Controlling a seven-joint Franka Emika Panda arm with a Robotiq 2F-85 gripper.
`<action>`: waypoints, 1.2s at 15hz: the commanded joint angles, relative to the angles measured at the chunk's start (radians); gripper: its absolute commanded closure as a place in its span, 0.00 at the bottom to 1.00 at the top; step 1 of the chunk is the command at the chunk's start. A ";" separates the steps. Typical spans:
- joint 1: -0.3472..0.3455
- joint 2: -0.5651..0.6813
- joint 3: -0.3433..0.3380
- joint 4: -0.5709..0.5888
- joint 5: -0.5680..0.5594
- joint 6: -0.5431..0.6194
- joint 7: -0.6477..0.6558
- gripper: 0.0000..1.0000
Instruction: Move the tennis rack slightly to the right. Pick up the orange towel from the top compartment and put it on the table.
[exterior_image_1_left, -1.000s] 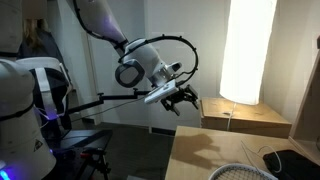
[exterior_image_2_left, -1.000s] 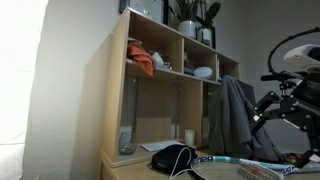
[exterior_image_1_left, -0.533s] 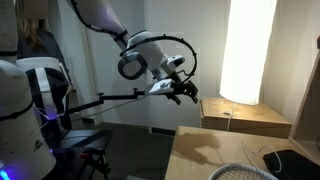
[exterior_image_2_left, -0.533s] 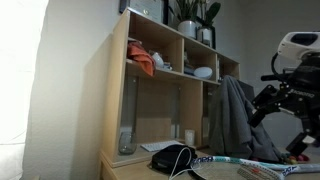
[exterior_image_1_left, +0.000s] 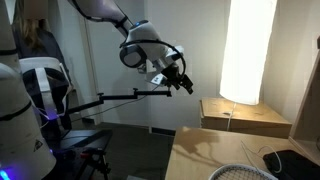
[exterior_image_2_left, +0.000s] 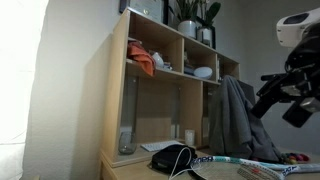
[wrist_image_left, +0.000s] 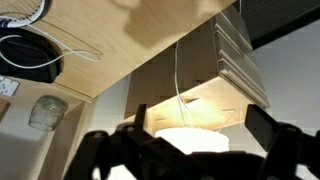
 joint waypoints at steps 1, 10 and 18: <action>-0.045 -0.015 0.067 0.067 0.263 -0.061 -0.069 0.00; -0.076 -0.002 0.064 0.158 0.661 -0.118 -0.234 0.00; -0.075 -0.001 0.065 0.160 0.662 -0.119 -0.234 0.00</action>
